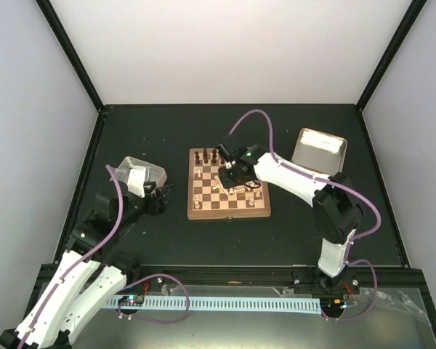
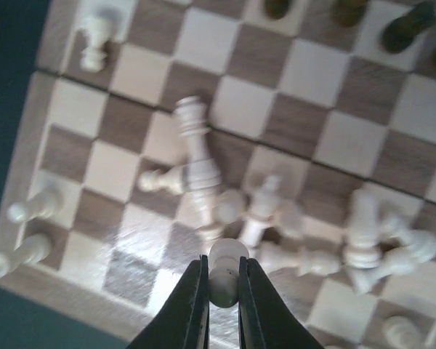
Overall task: Set up the chess pieces on the board
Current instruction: Pick up the chess piece from the chessboard, then place the chess piece on the chessboard.
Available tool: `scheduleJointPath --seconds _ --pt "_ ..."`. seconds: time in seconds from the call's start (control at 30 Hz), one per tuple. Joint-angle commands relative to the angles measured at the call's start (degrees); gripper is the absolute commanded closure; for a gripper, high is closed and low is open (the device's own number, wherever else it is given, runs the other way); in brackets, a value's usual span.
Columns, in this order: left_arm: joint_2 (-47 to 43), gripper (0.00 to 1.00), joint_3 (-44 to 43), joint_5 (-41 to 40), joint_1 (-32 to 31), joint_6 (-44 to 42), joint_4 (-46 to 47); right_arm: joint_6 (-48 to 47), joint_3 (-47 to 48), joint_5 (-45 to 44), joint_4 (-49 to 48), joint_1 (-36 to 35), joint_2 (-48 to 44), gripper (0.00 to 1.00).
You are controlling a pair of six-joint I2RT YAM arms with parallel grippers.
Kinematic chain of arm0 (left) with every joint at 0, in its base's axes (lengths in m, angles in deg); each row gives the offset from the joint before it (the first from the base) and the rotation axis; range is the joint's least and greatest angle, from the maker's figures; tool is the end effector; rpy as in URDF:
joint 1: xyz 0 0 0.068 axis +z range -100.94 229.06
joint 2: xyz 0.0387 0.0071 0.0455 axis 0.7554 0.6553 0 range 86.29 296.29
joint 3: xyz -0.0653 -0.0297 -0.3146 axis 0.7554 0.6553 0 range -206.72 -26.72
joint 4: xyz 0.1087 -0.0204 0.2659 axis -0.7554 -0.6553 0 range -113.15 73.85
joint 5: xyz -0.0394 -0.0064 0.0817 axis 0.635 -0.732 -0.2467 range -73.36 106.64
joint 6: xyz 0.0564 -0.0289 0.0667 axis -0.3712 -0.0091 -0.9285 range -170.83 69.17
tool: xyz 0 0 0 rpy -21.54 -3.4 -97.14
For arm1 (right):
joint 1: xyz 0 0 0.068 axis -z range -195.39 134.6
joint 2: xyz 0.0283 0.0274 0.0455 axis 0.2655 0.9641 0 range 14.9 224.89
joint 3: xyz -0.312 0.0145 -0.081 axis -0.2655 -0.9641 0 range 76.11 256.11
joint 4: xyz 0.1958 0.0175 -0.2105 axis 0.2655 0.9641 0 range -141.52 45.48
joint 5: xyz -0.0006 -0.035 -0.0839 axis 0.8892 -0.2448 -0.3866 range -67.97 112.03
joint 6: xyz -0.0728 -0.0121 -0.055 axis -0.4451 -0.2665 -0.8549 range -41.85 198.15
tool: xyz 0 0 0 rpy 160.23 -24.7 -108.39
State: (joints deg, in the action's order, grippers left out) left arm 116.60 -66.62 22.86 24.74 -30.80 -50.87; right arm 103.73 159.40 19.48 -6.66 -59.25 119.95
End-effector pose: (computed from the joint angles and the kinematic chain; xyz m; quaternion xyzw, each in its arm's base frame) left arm 0.1316 -0.0694 0.3109 0.0606 0.8411 -0.2445 0.4786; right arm 0.3198 0.3022 0.2286 -0.1510 0.9673 0.0974 0.1789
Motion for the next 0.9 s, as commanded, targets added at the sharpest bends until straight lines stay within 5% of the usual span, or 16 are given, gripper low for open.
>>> scheduleJointPath --seconds 0.0,0.87 --pt "-1.1 0.32 -0.1 -0.8 0.5 -0.5 -0.4 0.1 1.9 0.9 1.1 -4.8 -0.1 0.89" --pt "-1.8 0.32 0.2 -2.1 0.5 -0.2 -1.1 0.3 11.6 0.9 0.4 -10.6 14.1 0.87"
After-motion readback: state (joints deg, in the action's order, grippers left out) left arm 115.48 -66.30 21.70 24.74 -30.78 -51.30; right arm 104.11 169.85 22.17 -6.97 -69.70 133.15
